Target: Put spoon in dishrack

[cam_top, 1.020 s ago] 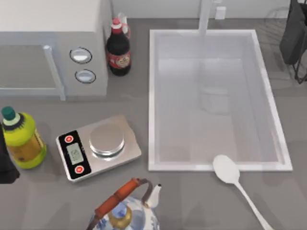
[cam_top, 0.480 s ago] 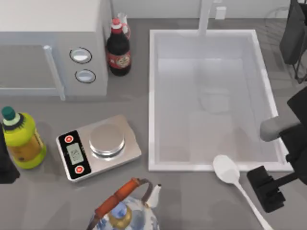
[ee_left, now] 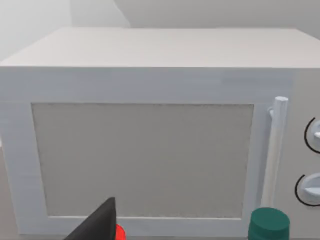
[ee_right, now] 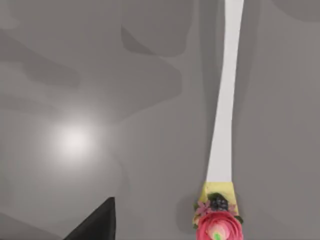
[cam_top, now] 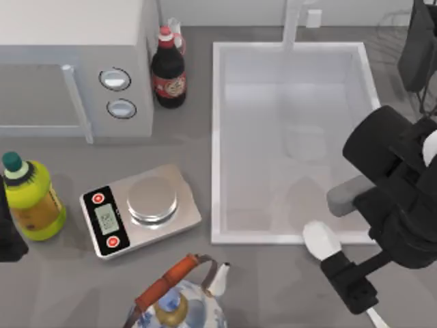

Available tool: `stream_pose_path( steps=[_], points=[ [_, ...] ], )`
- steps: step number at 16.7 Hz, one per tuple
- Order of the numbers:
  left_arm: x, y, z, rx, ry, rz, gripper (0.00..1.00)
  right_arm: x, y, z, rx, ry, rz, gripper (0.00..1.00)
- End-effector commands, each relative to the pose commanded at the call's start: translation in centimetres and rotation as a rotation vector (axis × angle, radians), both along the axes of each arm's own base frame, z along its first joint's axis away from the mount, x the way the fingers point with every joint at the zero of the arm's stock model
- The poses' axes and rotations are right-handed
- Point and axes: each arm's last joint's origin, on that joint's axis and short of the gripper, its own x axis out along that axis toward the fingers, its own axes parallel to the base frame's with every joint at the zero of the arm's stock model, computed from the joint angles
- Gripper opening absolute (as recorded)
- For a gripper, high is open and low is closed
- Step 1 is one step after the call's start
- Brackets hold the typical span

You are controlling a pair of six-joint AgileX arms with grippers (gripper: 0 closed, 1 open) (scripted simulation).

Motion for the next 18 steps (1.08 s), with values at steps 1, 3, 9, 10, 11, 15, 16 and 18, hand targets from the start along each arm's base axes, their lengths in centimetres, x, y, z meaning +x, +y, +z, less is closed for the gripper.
stream_pose_path(
  steps=[1,3,9,10,11,15,16,18],
  points=[
    [0.0,0.0,0.0,0.000,0.000,0.000,1.00,0.0,0.0,0.0,0.000,0.000,0.000,1.00],
    [0.0,0.0,0.0,0.000,0.000,0.000,1.00,0.0,-0.1,0.0,0.002,-0.001,-0.004,1.00],
    [0.0,0.0,0.0,0.000,0.000,0.000,1.00,0.6,0.2,-3.8,0.000,0.000,0.000,1.00],
    [0.0,0.0,0.0,0.000,0.000,0.000,1.00,0.7,0.3,-4.9,0.002,-0.002,0.000,1.00],
    [0.0,0.0,0.0,0.000,0.000,0.000,1.00,0.7,0.3,-6.1,0.003,-0.003,0.000,1.00],
    [0.0,0.0,0.0,0.000,0.000,0.000,1.00,0.5,0.1,-9.6,0.001,-0.001,0.000,1.00],
    [0.0,0.0,0.0,0.000,0.000,0.000,1.00,0.5,0.0,-9.9,0.000,0.000,0.000,1.00],
    [0.0,0.0,0.0,0.000,0.000,0.000,1.00,0.4,0.0,-10.0,0.000,0.000,0.000,1.00]
  ],
)
